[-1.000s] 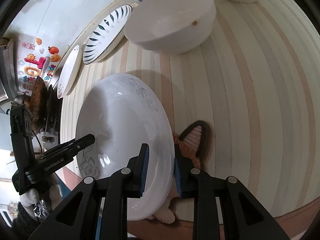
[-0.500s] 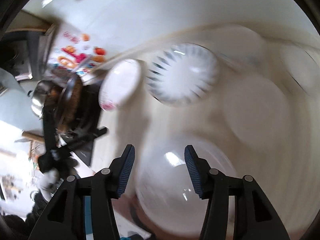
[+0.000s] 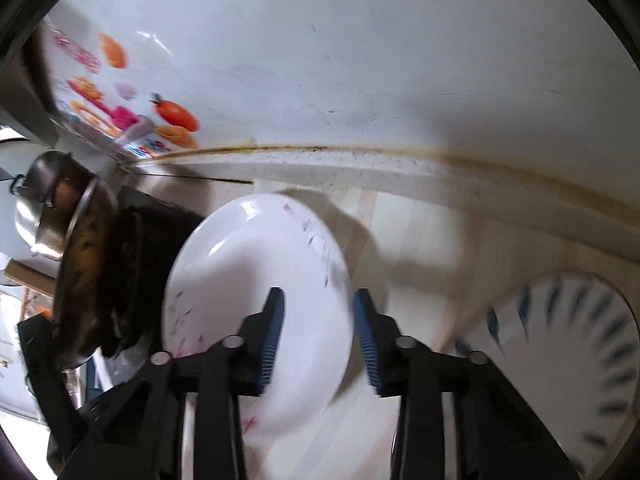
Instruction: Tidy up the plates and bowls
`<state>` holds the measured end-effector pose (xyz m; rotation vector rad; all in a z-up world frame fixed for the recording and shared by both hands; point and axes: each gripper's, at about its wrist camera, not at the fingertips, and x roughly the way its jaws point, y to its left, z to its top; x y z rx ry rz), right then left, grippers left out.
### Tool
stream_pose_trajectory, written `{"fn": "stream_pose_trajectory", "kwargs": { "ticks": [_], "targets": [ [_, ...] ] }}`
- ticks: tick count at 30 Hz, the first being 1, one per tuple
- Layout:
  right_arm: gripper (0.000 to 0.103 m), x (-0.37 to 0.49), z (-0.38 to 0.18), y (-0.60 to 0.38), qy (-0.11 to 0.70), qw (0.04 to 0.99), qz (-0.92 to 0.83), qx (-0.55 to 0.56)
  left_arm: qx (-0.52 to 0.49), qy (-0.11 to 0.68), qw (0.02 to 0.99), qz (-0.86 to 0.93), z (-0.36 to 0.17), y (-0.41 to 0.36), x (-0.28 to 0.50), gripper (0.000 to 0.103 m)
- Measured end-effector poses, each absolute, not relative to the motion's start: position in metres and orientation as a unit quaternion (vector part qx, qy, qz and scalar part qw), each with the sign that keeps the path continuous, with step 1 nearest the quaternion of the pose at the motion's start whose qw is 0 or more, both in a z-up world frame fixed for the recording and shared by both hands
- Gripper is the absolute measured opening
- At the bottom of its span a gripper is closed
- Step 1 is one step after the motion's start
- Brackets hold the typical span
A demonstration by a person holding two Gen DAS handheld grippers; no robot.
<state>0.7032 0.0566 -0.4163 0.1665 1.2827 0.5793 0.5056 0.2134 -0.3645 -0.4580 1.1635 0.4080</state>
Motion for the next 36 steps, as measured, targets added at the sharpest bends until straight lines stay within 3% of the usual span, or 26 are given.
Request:
{"fn": "stream_pose_trajectory", "kwargs": {
  "ticks": [7,9,14,25,36],
  "targets": [
    [0.02,0.728,-0.446,0.072,0.595,0.753,0.27,0.083,-0.196,0.531,0.797,0.21,-0.372,0.223,0.516,0.04],
    [0.02,0.734,-0.451,0.074,0.596,0.75,0.272,0.095,-0.195,0.529,0.798,0.215,-0.373,0.226,0.517,0.032],
    [0.019,0.733,-0.45,0.071,0.591,0.751,0.278,0.095,-0.208,0.523,0.796,0.221,-0.373,0.231,0.513,0.025],
    [0.017,0.7,-0.42,0.046,0.576,0.761,0.29,0.071,-0.234,0.512,0.801,0.205,-0.363,0.226,0.499,0.025],
    [0.017,0.637,-0.358,-0.033,0.558,0.776,0.273,0.109,-0.21,0.5,0.83,0.131,-0.294,0.18,0.458,0.025]
  ]
}}
